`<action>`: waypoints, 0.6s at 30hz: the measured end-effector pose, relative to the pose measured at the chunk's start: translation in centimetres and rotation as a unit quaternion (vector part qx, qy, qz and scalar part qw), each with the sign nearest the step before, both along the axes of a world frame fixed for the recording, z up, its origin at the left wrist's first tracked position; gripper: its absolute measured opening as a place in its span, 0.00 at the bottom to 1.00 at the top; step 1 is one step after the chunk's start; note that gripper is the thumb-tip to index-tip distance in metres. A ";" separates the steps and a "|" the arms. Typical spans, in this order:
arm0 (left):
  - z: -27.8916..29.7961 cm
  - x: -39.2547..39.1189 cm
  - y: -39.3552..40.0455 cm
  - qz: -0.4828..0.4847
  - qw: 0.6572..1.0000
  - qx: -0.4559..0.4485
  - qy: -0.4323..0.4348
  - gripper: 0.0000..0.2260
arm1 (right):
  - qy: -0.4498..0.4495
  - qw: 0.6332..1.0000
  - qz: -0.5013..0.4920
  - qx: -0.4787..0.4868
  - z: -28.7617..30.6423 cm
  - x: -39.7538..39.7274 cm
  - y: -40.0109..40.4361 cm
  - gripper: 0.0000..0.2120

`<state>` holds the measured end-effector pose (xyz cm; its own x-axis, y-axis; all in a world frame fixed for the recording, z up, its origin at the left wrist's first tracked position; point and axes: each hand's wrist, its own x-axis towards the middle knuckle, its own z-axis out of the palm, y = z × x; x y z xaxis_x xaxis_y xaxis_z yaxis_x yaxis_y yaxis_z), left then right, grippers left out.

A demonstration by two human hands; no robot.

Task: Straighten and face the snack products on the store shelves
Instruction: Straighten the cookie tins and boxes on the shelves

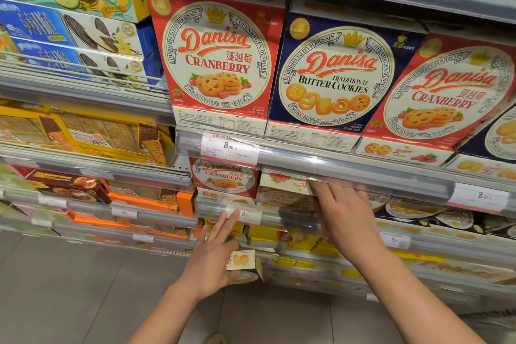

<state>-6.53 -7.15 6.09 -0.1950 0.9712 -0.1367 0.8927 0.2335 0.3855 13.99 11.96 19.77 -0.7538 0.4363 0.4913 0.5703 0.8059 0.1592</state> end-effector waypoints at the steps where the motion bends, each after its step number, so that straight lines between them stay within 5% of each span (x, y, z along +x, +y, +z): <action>1: 0.0 0.0 0.0 0.000 1.000 0.000 0.000 0.12 | -0.001 1.000 -0.003 0.000 0.0 -0.1 0.1 0.28; 9: 0.2 0.2 0.1 0.005 1.000 -0.006 0.007 0.13 | -0.033 0.999 -0.036 0.013 0.7 -1.0 0.9 0.21; 18: 0.3 0.2 0.1 0.007 1.000 -0.008 0.019 0.14 | -0.169 0.976 -0.137 -0.014 1.8 -2.9 1.3 0.07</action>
